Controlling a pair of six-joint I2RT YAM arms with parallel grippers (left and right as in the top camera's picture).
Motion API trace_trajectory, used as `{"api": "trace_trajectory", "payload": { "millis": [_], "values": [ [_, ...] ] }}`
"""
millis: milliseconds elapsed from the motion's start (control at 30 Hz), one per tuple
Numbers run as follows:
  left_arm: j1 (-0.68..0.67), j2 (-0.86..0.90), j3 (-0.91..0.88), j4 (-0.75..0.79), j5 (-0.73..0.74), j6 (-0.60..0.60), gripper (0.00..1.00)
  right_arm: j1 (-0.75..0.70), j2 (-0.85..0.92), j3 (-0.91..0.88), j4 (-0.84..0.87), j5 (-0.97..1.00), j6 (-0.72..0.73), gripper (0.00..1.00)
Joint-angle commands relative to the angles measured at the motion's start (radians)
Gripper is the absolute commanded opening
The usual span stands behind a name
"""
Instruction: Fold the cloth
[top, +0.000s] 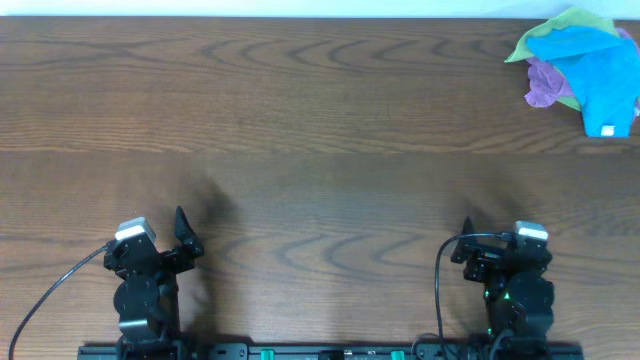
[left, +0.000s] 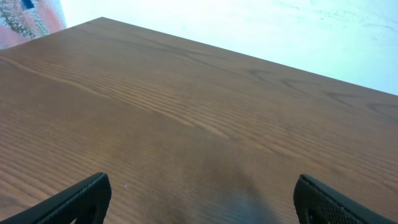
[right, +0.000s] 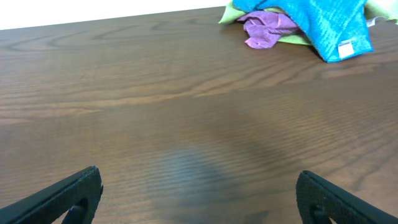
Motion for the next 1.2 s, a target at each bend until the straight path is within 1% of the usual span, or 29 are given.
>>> {"api": "trace_trajectory", "payload": {
  "millis": [0,267,400,567,700,800,867,1000,1100,1167],
  "values": [
    [-0.003,-0.006,-0.026,-0.006,-0.014,0.0,0.95,-0.003,-0.01,-0.012,0.0,0.03,0.006,0.99],
    [-0.003,-0.006,-0.026,-0.006,-0.014,0.0,0.95,-0.003,-0.01,-0.012,0.0,0.053,0.006,0.99],
    [-0.003,-0.006,-0.026,-0.006,-0.014,0.0,0.95,-0.003,-0.01,-0.012,0.047,0.056,0.007,0.99],
    [-0.003,-0.006,-0.026,-0.006,-0.014,0.0,0.95,-0.003,-0.01,-0.014,0.183,0.052,0.061,0.99],
    [-0.003,-0.006,-0.026,-0.006,-0.014,0.0,0.95,-0.007,0.058,-0.029,0.392,0.052,0.085,0.99],
    [-0.003,-0.006,-0.026,-0.006,-0.014,0.0,0.95,-0.022,0.222,-0.018,0.584,0.022,0.087,0.99],
    [-0.003,-0.006,-0.026,-0.006,-0.014,0.0,0.95,-0.055,0.444,0.06,0.661,-0.025,0.086,0.99],
    [-0.003,-0.006,-0.026,-0.006,-0.014,0.0,0.95,-0.113,0.805,0.298,0.647,-0.094,0.038,0.99],
    [-0.003,-0.006,-0.026,-0.006,-0.014,0.0,0.95,-0.156,1.067,0.548,0.536,-0.11,0.024,0.99],
    [-0.003,-0.006,-0.026,-0.006,-0.014,0.0,0.95,-0.186,1.183,0.672,0.47,-0.125,0.003,0.99]
  ]
}}
